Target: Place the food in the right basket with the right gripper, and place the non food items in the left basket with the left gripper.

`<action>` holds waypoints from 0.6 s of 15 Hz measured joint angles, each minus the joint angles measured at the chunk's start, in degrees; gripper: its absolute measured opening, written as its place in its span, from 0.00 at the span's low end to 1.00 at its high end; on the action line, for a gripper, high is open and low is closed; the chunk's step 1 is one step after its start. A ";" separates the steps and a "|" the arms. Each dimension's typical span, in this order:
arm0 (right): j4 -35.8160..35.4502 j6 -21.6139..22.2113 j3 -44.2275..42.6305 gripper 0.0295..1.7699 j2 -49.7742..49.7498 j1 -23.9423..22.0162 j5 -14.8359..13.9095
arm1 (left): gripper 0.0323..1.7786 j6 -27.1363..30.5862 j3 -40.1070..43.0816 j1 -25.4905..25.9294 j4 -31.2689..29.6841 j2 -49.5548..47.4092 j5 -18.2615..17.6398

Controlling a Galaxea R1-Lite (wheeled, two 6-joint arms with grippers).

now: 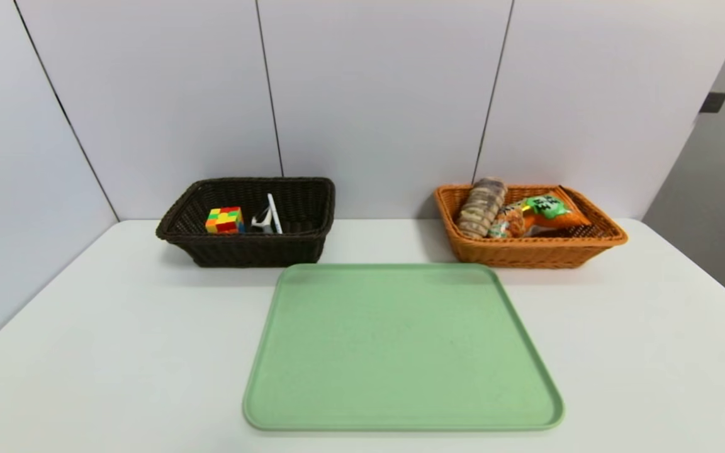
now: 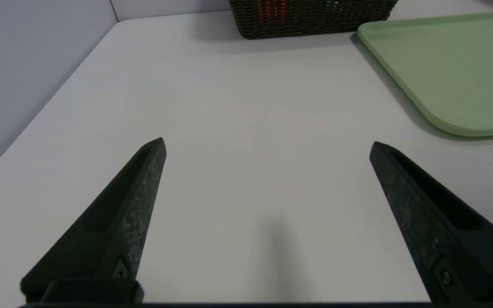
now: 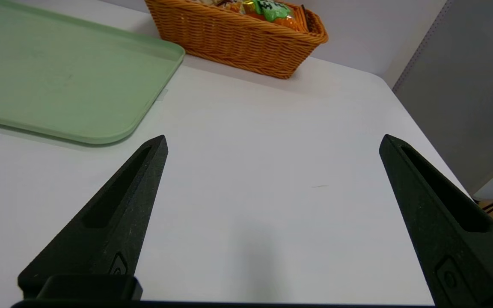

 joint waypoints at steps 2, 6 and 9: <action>-0.04 -0.16 0.13 0.97 0.00 0.00 0.16 | 0.95 -1.51 0.02 -0.02 -0.69 -0.02 1.00; 0.05 -0.33 0.18 0.97 0.00 -0.02 0.13 | 0.95 -3.79 0.05 -0.02 -0.91 -0.02 1.15; -0.06 0.20 0.21 0.97 0.00 0.00 -0.04 | 0.95 -3.79 0.05 -0.02 -0.91 -0.02 1.15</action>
